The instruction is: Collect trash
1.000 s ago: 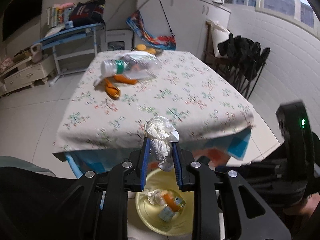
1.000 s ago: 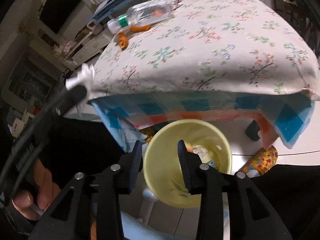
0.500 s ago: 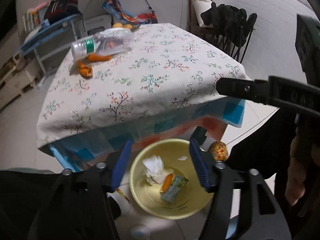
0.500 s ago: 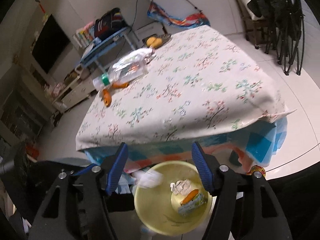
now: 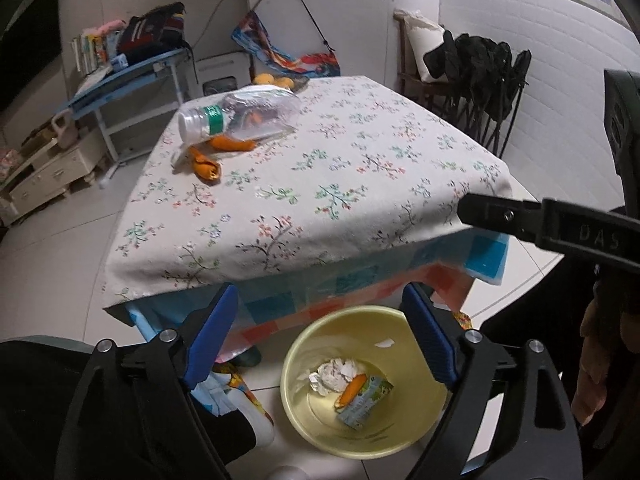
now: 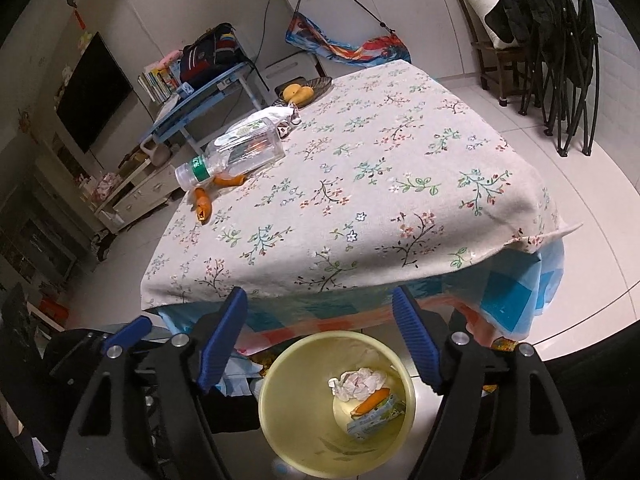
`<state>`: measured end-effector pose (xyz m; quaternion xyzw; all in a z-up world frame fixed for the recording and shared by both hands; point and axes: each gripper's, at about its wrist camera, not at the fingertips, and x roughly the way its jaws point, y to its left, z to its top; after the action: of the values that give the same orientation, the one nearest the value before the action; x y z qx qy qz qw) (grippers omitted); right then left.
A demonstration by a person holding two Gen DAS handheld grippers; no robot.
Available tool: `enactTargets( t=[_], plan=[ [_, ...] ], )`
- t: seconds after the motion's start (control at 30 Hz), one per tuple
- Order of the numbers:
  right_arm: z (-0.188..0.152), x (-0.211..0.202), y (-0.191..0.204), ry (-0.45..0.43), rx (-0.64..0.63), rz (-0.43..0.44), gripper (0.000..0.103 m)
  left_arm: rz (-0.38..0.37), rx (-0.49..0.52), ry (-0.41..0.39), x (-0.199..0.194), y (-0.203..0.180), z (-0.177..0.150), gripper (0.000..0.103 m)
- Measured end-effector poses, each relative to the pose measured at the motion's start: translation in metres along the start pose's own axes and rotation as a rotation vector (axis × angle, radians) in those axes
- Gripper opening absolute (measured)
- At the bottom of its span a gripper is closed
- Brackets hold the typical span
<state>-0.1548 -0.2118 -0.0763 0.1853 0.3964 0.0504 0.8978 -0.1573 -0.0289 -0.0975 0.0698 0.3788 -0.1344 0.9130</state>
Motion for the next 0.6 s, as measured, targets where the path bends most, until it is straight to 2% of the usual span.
enactTargets(
  t=[0.3, 0.6],
  plan=[
    [0.0, -0.003, 0.003, -0.018, -0.019, -0.015, 0.076, 0.043, -0.073, -0.027, -0.003, 0.015, 0.004, 0.084],
    [-0.001, -0.002, 0.008, -0.019, -0.033, -0.017, 0.077, 0.059, -0.097, -0.041, -0.004, 0.021, 0.005, 0.086]
  ],
)
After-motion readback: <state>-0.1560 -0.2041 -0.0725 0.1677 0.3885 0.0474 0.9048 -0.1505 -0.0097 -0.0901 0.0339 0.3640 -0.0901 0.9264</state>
